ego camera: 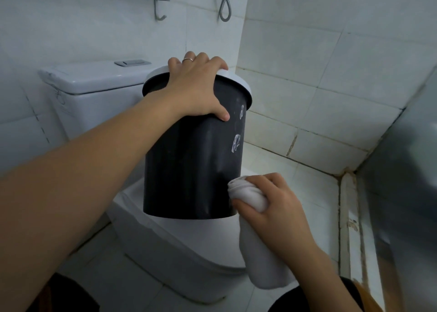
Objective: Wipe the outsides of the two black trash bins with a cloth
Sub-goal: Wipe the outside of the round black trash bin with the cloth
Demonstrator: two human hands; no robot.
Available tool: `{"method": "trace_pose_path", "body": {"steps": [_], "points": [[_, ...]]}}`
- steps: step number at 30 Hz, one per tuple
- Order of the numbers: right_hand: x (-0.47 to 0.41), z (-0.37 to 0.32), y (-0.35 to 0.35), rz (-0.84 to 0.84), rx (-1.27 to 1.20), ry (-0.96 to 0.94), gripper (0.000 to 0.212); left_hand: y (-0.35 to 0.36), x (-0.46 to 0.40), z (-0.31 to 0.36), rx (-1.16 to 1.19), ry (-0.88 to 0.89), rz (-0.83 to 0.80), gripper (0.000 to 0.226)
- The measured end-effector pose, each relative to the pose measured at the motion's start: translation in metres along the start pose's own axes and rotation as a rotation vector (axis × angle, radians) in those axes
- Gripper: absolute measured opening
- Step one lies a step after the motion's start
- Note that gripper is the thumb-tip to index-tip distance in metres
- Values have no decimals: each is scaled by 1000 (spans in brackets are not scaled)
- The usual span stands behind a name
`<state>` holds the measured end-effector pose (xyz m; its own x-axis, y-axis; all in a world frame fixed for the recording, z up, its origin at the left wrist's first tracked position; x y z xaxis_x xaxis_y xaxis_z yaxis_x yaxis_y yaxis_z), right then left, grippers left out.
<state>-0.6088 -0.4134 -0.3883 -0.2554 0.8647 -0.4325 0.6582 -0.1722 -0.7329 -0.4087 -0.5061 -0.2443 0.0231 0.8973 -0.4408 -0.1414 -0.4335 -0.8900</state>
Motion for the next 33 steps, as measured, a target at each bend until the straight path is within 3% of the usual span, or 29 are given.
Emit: {"method": "trace_pose_path", "body": {"steps": [11, 16, 21, 33], "points": [[-23, 21, -12, 40, -112, 82, 24, 8, -12, -12, 259, -44, -79, 88], [-27, 21, -10, 15, -104, 89, 27, 3, -18, -4, 195, 16, -97, 90], [-27, 16, -7, 7, -98, 73, 26, 11, -22, 10, 59, 87, -155, 114], [-47, -4, -20, 19, 34, 44, 28, 17, -25, 8, 6, 97, -151, 111]]}}
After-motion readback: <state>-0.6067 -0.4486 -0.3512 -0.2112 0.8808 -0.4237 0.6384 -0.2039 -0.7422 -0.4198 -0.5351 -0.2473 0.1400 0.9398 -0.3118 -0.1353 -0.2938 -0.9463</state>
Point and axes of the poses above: each hand's wrist, its own x-axis away from the middle knuckle, its own y-axis out of the palm, z = x × y, the point moved 7 cm from there along -x, towards the middle knuckle, and after that the axes turned 1 degree about y, right-handed, at the moved point
